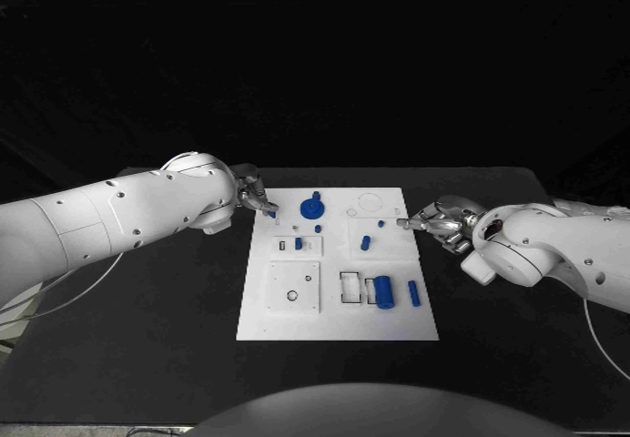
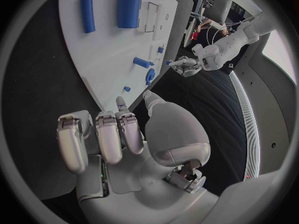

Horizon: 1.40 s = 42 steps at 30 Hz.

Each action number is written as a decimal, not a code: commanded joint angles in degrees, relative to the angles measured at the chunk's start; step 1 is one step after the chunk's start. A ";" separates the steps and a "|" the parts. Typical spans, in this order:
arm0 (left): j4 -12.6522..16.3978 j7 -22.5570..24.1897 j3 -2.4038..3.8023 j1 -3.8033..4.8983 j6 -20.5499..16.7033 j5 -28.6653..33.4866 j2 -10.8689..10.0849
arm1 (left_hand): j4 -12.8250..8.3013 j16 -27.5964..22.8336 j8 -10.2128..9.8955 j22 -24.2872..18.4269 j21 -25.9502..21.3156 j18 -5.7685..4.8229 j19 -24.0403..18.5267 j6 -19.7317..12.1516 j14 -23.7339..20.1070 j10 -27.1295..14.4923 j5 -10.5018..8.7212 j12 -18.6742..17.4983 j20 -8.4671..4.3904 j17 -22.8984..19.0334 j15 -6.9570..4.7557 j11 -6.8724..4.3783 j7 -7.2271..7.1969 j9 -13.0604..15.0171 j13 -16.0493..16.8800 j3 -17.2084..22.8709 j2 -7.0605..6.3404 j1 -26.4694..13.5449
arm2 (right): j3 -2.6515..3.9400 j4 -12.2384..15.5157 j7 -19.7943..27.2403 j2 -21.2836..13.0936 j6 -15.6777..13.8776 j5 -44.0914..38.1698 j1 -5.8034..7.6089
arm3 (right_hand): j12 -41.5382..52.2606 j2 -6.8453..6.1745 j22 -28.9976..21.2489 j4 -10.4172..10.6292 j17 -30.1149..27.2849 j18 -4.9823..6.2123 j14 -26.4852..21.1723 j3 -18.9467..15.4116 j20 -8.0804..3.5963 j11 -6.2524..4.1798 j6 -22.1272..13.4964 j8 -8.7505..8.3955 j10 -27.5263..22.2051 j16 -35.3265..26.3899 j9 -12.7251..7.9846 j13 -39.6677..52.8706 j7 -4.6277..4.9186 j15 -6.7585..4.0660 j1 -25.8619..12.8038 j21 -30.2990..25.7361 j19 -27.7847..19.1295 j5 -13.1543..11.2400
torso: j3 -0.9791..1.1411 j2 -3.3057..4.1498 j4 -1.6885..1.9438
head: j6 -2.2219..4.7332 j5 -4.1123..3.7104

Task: Assemble the parts on the task board

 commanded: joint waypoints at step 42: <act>11.01 -9.51 -0.14 0.26 4.98 4.18 -4.33 | -0.17 0.15 0.19 15.09 0.14 -0.43 6.03 0.57 6.07 6.05 0.63 0.35 0.50 15.09 -0.46 -0.53 -0.29 -0.01 15.04 1.61 -0.57 -0.49 | -0.01 -0.08 0.19 0.12 0.44 -0.23 -0.07 | 0.16 0.74 15.07 0.13 15.05 -0.38 5.96 -0.11 0.32 0.56 -0.25 0.20 6.01 0.23 0.09 15.10 0.27 0.30 0.02 0.26 6.00 0.28 | -0.04 0.05 -0.03 | -0.37 0.51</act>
